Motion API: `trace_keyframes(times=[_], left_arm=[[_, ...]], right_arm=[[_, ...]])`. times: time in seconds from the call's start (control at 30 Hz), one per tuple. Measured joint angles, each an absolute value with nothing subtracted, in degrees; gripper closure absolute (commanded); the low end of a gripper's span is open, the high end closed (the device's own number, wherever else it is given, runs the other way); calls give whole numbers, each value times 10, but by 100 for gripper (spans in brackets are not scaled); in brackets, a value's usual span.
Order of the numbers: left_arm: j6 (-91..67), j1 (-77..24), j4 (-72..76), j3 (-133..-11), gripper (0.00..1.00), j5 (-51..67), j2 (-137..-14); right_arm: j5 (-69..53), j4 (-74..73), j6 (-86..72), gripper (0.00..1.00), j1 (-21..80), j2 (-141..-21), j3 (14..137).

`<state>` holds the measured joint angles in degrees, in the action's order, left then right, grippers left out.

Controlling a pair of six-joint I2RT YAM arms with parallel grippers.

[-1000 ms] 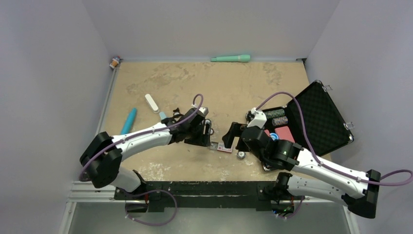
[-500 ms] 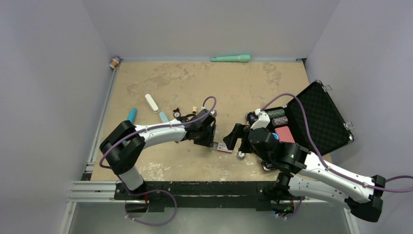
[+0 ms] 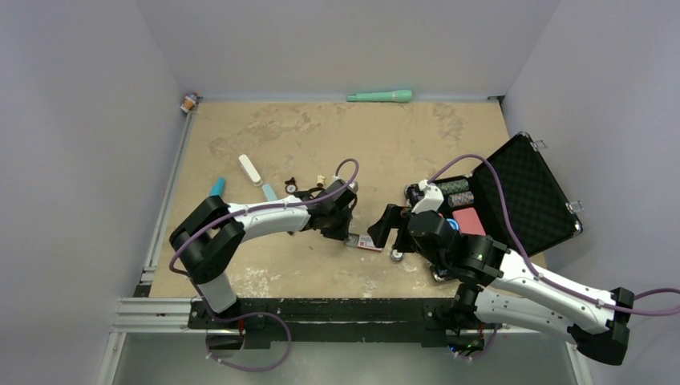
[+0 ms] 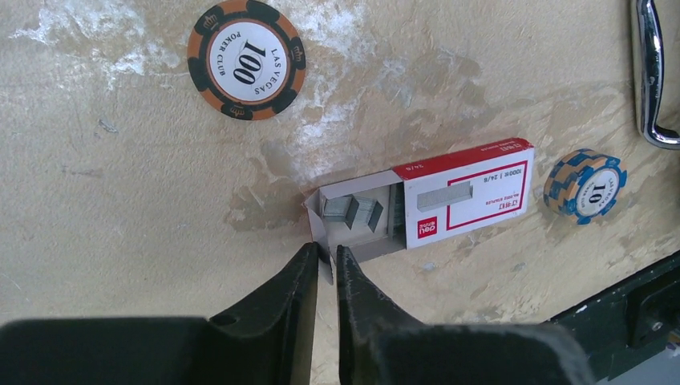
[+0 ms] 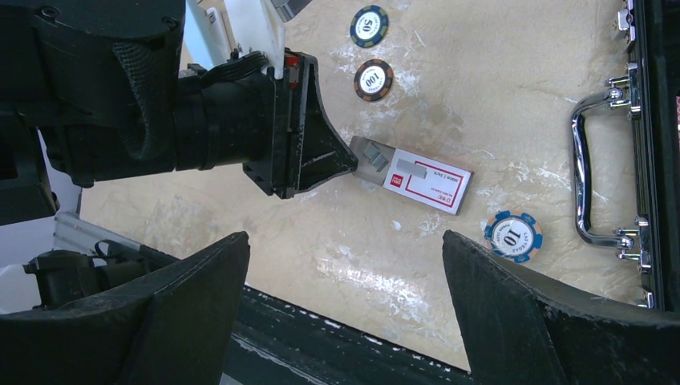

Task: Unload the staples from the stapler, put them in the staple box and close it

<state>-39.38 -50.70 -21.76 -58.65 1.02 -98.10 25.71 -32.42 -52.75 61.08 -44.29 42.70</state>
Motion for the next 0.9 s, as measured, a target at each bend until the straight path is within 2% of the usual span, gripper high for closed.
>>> trace_keyframes(times=[0.13, 0.5, 0.9], left_arm=[[-394, -507, -219, -588, 100, 10, -987], [-394, -507, -233, -592, 100, 8, -982], [-430, -507, -293, -538, 100, -36, -868]], right_arm=[[257, -324, -527, 6, 611, -443, 427], [250, -322, -524, 7, 611, -456, 427], [228, -300, -520, 11, 611, -488, 418]])
